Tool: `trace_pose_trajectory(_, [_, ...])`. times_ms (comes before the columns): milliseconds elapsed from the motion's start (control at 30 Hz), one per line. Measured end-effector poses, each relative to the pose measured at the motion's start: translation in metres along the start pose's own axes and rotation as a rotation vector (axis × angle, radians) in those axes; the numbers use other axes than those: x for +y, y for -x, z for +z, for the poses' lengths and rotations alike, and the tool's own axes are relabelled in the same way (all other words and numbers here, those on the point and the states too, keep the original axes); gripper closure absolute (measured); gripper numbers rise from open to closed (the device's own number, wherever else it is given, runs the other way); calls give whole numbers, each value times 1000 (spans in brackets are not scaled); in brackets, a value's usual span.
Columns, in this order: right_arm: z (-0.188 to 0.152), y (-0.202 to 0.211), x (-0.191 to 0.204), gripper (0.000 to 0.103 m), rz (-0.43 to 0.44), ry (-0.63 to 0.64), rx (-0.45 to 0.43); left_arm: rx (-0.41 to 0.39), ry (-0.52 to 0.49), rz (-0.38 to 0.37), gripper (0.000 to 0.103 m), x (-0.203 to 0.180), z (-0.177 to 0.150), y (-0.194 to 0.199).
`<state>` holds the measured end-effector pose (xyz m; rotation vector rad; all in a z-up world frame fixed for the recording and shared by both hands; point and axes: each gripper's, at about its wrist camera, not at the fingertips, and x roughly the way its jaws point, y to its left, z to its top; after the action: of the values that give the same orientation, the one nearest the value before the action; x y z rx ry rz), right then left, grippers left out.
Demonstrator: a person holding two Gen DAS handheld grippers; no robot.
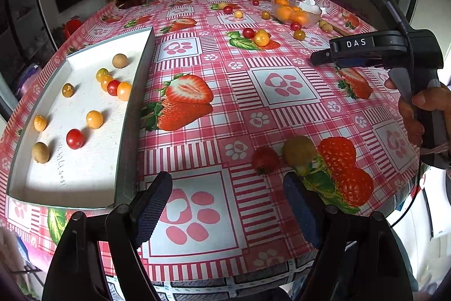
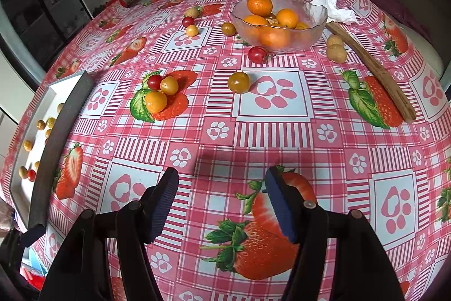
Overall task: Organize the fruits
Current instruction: 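Move both open tools back over the remaining fruits on the tablecloth, then grasp a red cherry tomato with the left tool while the right tool grasps a yellow tomato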
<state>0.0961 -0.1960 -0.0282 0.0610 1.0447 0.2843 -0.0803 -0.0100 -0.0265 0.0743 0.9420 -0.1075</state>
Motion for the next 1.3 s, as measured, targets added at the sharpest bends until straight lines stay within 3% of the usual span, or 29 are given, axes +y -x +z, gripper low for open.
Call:
trace_pose_trajectory(100, [-1, 1, 0, 35, -4, -1, -3, -2, -16, -1, 22, -8, 2, -5])
trace_pose_trajectory(133, [-1, 1, -1, 35, -5, 0, -4, -3, -20, 1, 30, -10, 3, -8])
trace_pose_trajectory(500, [25, -16, -5, 35, -64, -9, -25, -44, 7, -12, 57, -11, 17, -18])
trace_pose_trajectory(867, [70, -49, -3, 37, -148, -35, -68, -55, 22, -15, 57, -10, 16, -18])
trace_pose_trajectory(900, [73, -50, -2, 42, -158, -32, -73, -55, 22, -15, 57, -10, 16, -18])
trace_pose_trajectory(967, [77, -53, 0, 61, -191, -18, -84, -55, 22, -14, 58, -10, 16, -18])
trace_pose_trajectory(1000, [78, -54, 0, 75, -190, -12, -89, -55, 23, -12, 60, -10, 16, -18])
trace_pose_trajectory(1033, [79, -54, -1, 79, -187, -12, -90, -57, 23, -11, 72, -10, 16, -18])
trace_pose_trajectory(1100, [79, -51, -6, 79, -150, -34, -89, -52, 25, -13, 75, -9, 16, -17])
trace_pose_trajectory(1133, [77, -49, -9, 79, -120, -53, -85, -52, 26, -14, 81, -9, 16, -17])
trace_pose_trajectory(1300, [55, -33, -19, 79, 25, -135, -39, -47, 36, -39, 81, -8, 14, -15])
